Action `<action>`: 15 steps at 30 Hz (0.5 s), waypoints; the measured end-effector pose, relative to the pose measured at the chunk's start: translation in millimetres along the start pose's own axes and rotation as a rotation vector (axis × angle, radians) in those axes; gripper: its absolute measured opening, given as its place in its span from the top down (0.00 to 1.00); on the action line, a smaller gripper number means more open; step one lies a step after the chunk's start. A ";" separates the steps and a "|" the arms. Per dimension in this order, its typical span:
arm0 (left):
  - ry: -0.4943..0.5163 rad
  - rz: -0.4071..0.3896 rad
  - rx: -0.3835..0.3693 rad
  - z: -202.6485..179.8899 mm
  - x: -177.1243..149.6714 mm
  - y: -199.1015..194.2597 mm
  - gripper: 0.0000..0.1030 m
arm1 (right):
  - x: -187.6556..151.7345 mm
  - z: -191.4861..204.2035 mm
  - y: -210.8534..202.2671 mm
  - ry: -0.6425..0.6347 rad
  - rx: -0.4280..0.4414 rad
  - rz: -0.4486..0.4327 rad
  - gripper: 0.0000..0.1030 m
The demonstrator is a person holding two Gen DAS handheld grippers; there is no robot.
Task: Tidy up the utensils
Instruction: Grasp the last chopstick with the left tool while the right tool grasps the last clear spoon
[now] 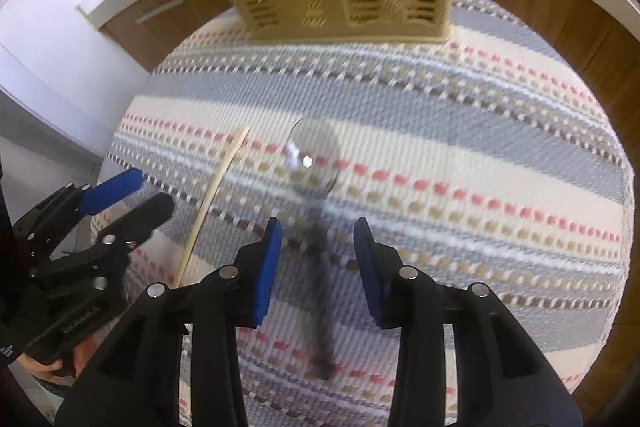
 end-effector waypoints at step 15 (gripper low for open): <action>0.129 0.188 -0.001 -20.2 -5.8 34.9 0.63 | 3.5 17.7 28.4 -0.066 -0.103 0.006 0.80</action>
Point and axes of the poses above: each gripper's, at about its wrist camera, not at the fingertips, and y roughly the way its jaws point, z to its left, x to its top, the point moved 10 cm from there along y, roughly the way its jaws point, and after that the axes turned 2 degrees about -z, right-handed, at the moved point
